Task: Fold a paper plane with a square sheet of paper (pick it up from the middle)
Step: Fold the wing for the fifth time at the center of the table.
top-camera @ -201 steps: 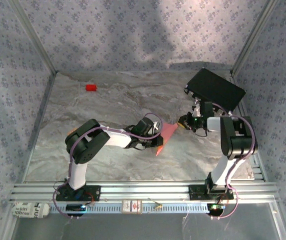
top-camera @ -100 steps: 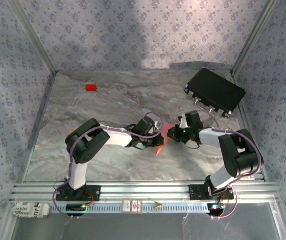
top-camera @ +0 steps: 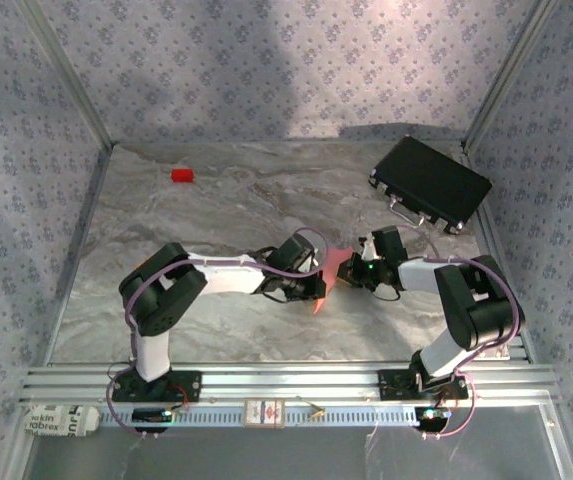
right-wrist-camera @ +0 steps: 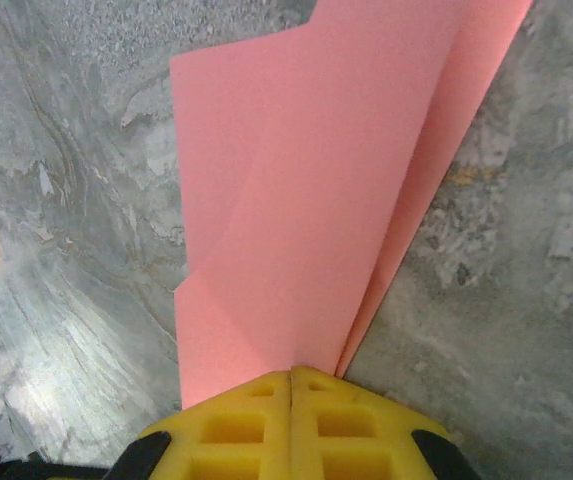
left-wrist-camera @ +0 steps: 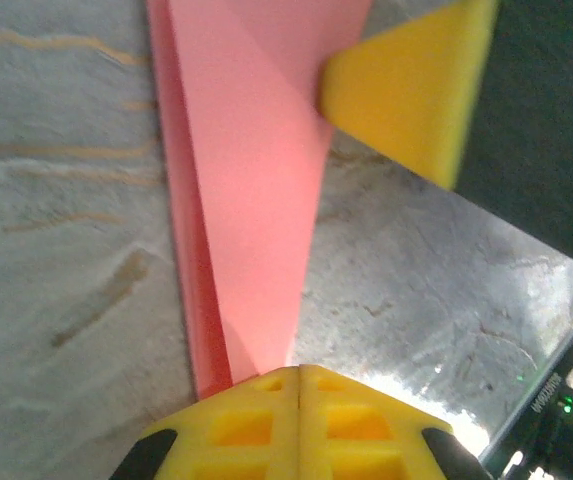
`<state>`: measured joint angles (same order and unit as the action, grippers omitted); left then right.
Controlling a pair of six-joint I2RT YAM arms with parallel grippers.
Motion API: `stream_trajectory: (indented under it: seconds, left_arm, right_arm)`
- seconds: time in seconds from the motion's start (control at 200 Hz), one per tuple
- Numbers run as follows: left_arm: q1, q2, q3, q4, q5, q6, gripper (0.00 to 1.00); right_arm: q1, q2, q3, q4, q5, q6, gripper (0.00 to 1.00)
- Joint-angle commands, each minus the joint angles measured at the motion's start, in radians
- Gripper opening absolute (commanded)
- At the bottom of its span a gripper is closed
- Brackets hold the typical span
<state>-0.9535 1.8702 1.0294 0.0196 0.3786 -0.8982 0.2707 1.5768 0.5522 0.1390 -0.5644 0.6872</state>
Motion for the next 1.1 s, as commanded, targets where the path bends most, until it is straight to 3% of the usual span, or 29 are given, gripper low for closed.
stream_trajectory:
  seconds: [0.0, 0.13, 0.37, 0.67, 0.825, 1.004, 1.094]
  left_arm:
    - [-0.020, -0.019, 0.026, -0.029, 0.055, 0.026, 0.04]
    - [-0.038, 0.015, 0.031, -0.020, 0.103, 0.040, 0.04]
    - [-0.045, 0.025, -0.068, -0.029, 0.040, 0.018, 0.02]
    - [-0.047, -0.054, -0.247, 0.125, 0.059, -0.074, 0.01]
    - [-0.047, -0.166, -0.279, 0.140, 0.040, -0.074, 0.01]
    - [0.019, -0.232, -0.278, 0.091, 0.005, -0.048, 0.01]
    - [0.066, -0.219, -0.264, 0.093, 0.014, -0.045, 0.07]
  right_arm:
    - [-0.016, 0.032, -0.029, -0.045, 0.070, -0.022, 0.03]
    - [-0.019, 0.031, -0.026, -0.053, 0.068, -0.023, 0.03]
    - [-0.025, 0.032, -0.030, -0.064, 0.068, -0.031, 0.03]
    - [-0.036, 0.036, -0.027, -0.070, 0.060, -0.049, 0.03]
    - [-0.035, 0.030, -0.020, -0.047, 0.007, -0.050, 0.03]
    - [-0.030, -0.019, -0.003, -0.051, -0.038, -0.090, 0.05]
    - [-0.023, -0.054, 0.009, -0.078, -0.048, -0.103, 0.07]
